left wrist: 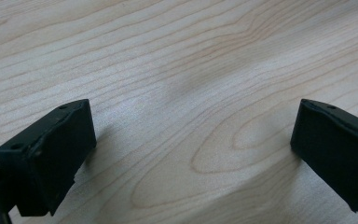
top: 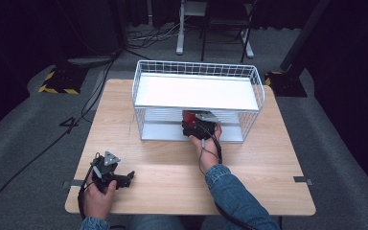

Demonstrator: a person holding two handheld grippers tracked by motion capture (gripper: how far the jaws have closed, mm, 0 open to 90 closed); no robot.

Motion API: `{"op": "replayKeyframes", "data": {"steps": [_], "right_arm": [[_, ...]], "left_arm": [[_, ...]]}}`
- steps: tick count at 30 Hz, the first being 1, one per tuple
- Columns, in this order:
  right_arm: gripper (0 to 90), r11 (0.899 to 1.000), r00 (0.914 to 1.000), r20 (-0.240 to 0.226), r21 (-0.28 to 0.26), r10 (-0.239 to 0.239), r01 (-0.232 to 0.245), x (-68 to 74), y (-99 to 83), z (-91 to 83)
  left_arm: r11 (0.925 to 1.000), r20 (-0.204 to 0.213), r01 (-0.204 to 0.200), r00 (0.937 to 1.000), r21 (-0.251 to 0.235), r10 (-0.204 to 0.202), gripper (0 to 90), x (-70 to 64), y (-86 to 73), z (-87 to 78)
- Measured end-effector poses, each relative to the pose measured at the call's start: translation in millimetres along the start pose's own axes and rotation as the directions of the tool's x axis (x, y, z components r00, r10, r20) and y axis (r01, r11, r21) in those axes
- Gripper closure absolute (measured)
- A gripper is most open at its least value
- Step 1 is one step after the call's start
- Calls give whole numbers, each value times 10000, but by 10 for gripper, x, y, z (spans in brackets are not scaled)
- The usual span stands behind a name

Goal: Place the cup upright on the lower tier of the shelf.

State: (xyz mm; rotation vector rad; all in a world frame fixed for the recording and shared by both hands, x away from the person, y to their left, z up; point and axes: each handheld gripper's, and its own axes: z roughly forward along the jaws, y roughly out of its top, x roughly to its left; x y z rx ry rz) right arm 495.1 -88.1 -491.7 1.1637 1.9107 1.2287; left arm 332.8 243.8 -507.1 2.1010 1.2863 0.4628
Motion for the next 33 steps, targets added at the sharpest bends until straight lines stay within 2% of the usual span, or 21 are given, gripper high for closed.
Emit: {"op": "replayKeyframes", "data": {"steps": [5,11,20,21,26,33], "right_arm": [[160,9993,9995,51,193,-316,315,14,-15,-44],[161,9981,9995,-163,564,-253,262,-26,-53,-150],[161,9975,9993,-385,699,-1,28,-126,-87,-339],[161,9970,9983,-586,769,56,-10,-142,-87,-406],[161,9965,9947,-1015,836,147,-62,-191,-65,-550],[161,9957,9896,-1390,897,369,-246,-261,-11,-724]], "left_arm": [[10000,2,-1,10000,2,1,3,0,0,0],[10000,2,9,10000,7,-9,3,0,0,0],[10000,0,1,10000,8,-1,3,0,0,-1],[10000,5,2,10000,3,-2,2,0,0,0],[10000,2,-3,10000,2,3,3,0,0,0],[10000,-3,-1,10000,9,1,3,-1,-3,-4]]}}
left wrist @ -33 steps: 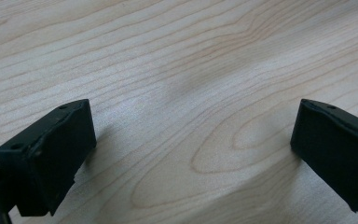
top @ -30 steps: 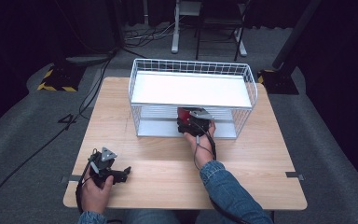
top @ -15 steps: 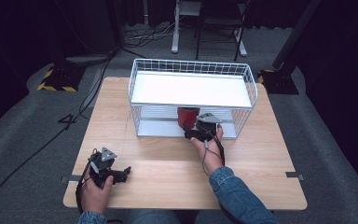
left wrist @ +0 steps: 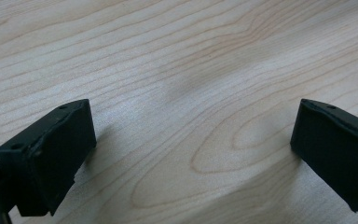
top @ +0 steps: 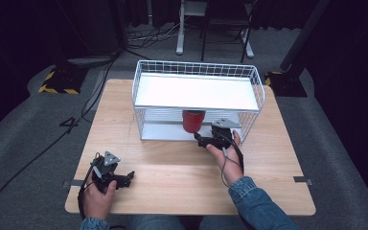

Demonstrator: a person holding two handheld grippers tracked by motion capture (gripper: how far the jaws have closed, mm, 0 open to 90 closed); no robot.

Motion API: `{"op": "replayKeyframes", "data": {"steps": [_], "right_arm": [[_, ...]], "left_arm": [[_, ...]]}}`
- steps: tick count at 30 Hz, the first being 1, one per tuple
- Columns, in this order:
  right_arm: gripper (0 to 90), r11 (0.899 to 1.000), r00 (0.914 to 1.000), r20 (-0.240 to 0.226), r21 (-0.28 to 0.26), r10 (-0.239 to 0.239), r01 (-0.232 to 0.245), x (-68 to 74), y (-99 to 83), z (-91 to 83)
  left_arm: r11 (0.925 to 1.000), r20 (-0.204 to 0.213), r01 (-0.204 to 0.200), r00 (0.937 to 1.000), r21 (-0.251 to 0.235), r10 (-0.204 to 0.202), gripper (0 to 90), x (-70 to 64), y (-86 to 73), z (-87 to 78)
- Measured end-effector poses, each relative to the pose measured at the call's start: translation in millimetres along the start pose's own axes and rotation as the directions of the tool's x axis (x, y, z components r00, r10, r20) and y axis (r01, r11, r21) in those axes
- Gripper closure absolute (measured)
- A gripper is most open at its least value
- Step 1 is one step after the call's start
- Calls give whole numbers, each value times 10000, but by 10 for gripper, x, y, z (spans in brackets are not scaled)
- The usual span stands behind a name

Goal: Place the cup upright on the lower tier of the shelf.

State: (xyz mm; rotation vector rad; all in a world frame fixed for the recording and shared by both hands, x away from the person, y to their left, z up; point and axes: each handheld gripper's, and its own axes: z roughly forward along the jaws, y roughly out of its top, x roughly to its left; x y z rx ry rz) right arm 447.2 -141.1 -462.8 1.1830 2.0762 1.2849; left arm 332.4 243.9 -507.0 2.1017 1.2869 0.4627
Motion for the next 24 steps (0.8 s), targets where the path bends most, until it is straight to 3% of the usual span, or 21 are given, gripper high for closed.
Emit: {"op": "replayKeyframes", "data": {"steps": [10,15,16,24], "right_arm": [[161,9998,9989,-464,195,-21,30,-166,6,-403],[161,9998,9993,-365,182,113,-107,-271,-21,-557],[161,9997,9992,-338,149,211,-206,-332,-30,-654],[161,9992,9997,-232,412,5,4,-533,-101,-962]], "left_arm": [[10000,27,-12,10000,-8,12,3,-3,-10,-7],[10000,28,-8,10000,-16,8,3,-3,-10,-6],[10000,28,-11,10000,-16,11,3,-3,-10,-6],[10000,16,-10,10000,4,10,2,-2,-6,-5]]}}
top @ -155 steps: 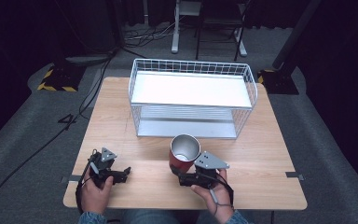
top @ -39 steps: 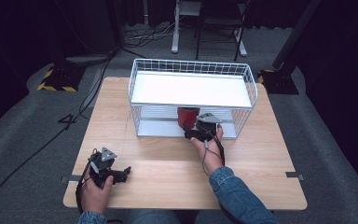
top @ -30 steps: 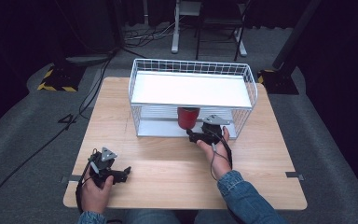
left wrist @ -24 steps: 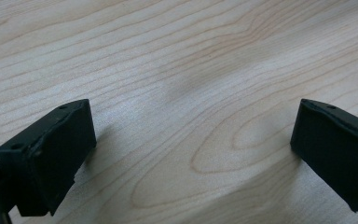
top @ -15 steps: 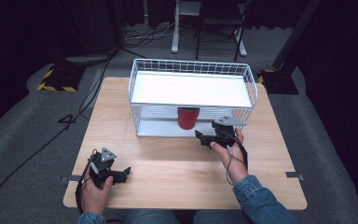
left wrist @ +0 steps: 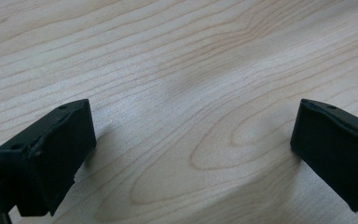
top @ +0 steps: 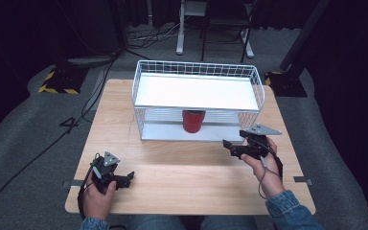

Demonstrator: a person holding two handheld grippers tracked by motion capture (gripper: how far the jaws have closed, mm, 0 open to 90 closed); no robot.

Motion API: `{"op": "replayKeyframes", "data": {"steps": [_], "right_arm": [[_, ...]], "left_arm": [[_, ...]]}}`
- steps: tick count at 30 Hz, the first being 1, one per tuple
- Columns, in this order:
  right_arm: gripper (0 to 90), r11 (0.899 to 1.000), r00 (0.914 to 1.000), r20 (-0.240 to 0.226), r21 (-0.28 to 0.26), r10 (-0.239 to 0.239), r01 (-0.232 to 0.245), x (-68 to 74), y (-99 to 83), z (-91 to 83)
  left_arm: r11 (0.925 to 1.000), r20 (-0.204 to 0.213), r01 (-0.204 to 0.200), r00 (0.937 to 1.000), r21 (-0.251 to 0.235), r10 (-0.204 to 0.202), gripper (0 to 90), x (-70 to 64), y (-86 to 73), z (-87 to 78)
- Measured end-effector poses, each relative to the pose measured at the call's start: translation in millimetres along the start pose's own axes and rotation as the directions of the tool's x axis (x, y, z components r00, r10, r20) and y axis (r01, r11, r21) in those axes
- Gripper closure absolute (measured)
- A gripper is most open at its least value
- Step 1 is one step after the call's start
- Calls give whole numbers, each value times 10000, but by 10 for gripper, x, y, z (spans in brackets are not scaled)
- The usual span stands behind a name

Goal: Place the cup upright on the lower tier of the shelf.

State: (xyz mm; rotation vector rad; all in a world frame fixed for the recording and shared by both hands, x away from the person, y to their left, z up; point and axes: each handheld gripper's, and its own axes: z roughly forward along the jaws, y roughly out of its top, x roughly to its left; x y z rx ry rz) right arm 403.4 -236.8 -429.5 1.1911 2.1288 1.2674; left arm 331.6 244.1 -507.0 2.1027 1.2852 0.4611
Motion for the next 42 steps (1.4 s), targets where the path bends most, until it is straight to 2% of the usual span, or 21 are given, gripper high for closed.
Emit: {"op": "replayKeyframes", "data": {"steps": [10,14,20,28,29,31,33,34,38,42], "right_arm": [[161,9999,9999,116,130,-30,29,-185,-104,-307],[161,9995,9998,191,308,-9,3,-318,-212,-438],[161,9987,10000,55,516,-57,54,-444,-343,-555],[162,9973,9995,308,732,-116,94,-557,-526,-653],[163,9965,9992,401,831,-15,-19,-601,-599,-675],[163,9963,9990,442,861,-5,-33,-616,-625,-681],[164,9937,9978,576,1050,331,-390,-659,-735,-697],[164,9937,9978,576,1050,331,-390,-659,-735,-697],[164,9883,9955,763,1368,567,-668,-737,-918,-685],[164,9860,9943,859,1484,637,-760,-770,-999,-676]], "left_arm": [[10000,-34,36,10000,7,-36,2,0,11,9],[10000,-24,39,10000,3,-39,2,0,11,10],[10000,-33,38,10000,8,-38,2,0,11,9],[10000,-35,40,10000,7,-40,2,-1,11,9],[10000,-37,29,10000,9,-29,2,0,11,9],[10000,-36,39,10000,7,-39,2,0,11,9],[10000,-36,40,10000,7,-40,2,-1,11,9],[10000,-36,40,10000,7,-40,2,-1,11,9],[10000,-55,39,10000,-13,-39,3,-2,9,8],[10000,-55,44,10000,-15,-44,3,-3,8,8]]}}
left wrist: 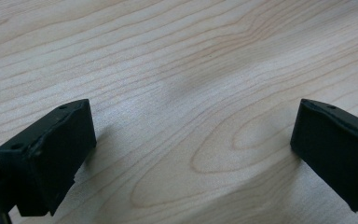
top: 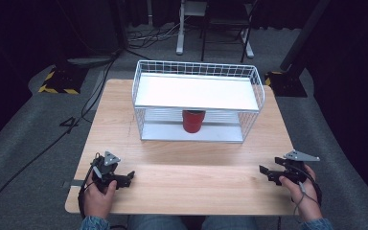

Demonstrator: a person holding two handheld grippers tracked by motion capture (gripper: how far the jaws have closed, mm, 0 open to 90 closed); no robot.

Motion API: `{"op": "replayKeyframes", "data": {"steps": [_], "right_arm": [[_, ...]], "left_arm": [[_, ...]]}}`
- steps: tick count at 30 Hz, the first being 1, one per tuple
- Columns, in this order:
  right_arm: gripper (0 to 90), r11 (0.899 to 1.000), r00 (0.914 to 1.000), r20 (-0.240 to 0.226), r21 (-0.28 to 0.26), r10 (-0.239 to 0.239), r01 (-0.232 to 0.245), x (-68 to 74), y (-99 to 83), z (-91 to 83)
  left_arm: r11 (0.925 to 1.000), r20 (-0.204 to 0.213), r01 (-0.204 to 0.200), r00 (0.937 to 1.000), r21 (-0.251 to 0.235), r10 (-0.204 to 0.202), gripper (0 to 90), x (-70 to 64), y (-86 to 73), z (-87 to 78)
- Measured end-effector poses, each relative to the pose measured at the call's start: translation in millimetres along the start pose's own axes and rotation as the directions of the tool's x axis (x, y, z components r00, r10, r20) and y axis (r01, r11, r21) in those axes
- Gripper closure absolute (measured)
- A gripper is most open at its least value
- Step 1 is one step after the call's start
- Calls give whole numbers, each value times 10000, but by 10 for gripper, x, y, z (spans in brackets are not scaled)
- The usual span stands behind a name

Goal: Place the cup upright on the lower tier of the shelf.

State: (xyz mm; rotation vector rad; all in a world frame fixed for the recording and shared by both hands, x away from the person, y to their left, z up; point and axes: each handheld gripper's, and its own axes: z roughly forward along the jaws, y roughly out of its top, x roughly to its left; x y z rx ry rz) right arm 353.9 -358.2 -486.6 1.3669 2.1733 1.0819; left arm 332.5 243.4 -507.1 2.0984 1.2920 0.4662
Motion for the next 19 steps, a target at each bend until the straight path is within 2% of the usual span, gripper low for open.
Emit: {"op": "replayKeyframes", "data": {"steps": [6,12,14,19], "right_arm": [[162,9998,9998,155,196,92,-95,-58,-144,71],[161,9996,9990,383,172,-233,226,-53,-159,80],[150,9962,9944,694,399,-803,777,-41,-161,90],[149,9963,9943,714,381,-793,767,-42,-162,92]], "left_arm": [[10000,2,-4,10000,6,4,3,0,0,0],[10000,-9,45,10000,4,-45,3,-5,-4,-3],[10000,-9,44,10000,4,-44,3,-5,-4,-3],[10000,-5,43,10000,-5,-43,3,-5,-4,-2]]}}
